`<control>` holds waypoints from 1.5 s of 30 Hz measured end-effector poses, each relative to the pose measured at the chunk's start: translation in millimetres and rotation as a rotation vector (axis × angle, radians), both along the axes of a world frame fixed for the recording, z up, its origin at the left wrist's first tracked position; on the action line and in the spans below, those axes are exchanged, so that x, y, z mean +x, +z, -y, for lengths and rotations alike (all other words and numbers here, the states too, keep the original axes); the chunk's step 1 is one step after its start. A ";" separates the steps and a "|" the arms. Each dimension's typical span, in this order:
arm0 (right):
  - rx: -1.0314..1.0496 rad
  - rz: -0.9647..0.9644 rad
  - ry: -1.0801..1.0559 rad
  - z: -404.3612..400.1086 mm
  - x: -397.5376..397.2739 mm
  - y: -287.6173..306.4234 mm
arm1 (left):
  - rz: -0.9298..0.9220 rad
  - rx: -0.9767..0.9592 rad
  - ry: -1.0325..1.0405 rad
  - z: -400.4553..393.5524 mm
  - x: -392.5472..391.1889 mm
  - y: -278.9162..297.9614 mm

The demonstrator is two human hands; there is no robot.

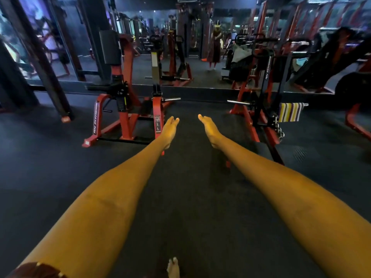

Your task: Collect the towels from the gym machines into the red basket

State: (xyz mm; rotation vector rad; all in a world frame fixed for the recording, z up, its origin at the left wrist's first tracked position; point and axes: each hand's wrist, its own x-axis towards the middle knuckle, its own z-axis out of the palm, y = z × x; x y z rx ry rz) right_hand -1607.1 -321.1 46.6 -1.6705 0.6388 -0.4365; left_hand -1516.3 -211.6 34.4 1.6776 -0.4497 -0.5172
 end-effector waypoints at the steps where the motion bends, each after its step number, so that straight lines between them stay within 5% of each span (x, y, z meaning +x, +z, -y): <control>1: 0.003 0.009 -0.002 15.5 22.3 -4.6 | 0.017 -0.006 0.003 13.8 20.9 -2.5; 45: 0.206 0.003 -0.198 746.4 814.6 -23.9 | -0.104 0.002 -0.126 753.3 815.5 -10.0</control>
